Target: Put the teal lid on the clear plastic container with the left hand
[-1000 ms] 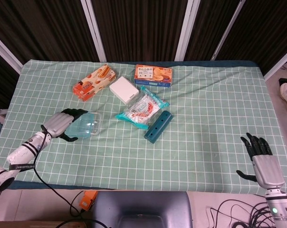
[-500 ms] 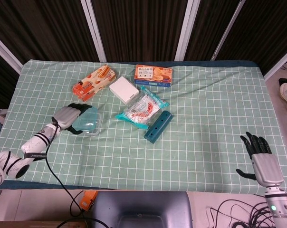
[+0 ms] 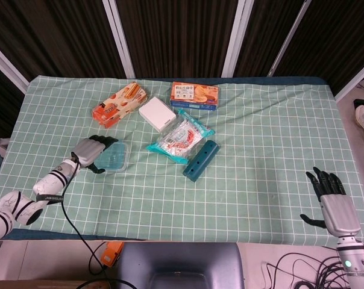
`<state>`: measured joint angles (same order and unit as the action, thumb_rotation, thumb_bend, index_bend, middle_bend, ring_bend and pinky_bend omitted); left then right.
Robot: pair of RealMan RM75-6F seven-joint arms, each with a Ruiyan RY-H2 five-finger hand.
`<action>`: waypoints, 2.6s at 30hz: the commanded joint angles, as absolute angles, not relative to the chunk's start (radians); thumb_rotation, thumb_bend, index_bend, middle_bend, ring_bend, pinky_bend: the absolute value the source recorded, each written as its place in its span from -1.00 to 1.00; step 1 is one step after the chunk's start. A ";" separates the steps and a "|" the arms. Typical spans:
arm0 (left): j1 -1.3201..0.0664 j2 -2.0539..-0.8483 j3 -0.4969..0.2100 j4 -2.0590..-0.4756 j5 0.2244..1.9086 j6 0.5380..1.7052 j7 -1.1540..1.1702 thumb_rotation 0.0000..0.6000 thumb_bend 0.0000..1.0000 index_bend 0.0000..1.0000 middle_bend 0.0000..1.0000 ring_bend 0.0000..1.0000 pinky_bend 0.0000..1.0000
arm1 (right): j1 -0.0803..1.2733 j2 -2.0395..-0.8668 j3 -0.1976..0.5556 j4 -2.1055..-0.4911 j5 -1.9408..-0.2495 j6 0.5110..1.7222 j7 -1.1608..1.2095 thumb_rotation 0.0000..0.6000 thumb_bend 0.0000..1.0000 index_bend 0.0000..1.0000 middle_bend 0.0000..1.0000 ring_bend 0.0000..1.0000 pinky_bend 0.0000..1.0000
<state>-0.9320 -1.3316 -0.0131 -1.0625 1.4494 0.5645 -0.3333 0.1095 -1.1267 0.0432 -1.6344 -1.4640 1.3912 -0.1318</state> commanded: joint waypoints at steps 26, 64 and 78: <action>-0.943 -1.365 -0.022 -1.042 1.441 0.557 -0.327 1.00 -0.48 -1.00 0.09 0.16 0.15 | 0.107 -1.120 0.043 -1.637 -1.465 1.398 -0.123 1.00 -0.68 -1.00 -1.00 -1.00 -1.00; -0.950 -1.384 -0.020 -1.025 1.427 0.534 -0.302 1.00 -0.48 -1.00 0.12 0.17 0.16 | 0.105 -1.113 0.044 -1.639 -1.467 1.404 -0.113 1.00 -0.68 -1.00 -1.00 -1.00 -1.00; -0.925 -1.382 -0.008 -1.042 1.425 0.549 -0.299 1.00 -0.49 -1.00 0.08 0.00 -0.21 | 0.103 -1.112 0.044 -1.641 -1.467 1.406 -0.111 1.00 -0.68 -1.00 -1.00 -1.00 -1.00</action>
<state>-0.9252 -1.3823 -0.0084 -1.0412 1.4242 0.5487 -0.2991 0.1033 -1.1117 0.0436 -1.6408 -1.4670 1.4056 -0.1111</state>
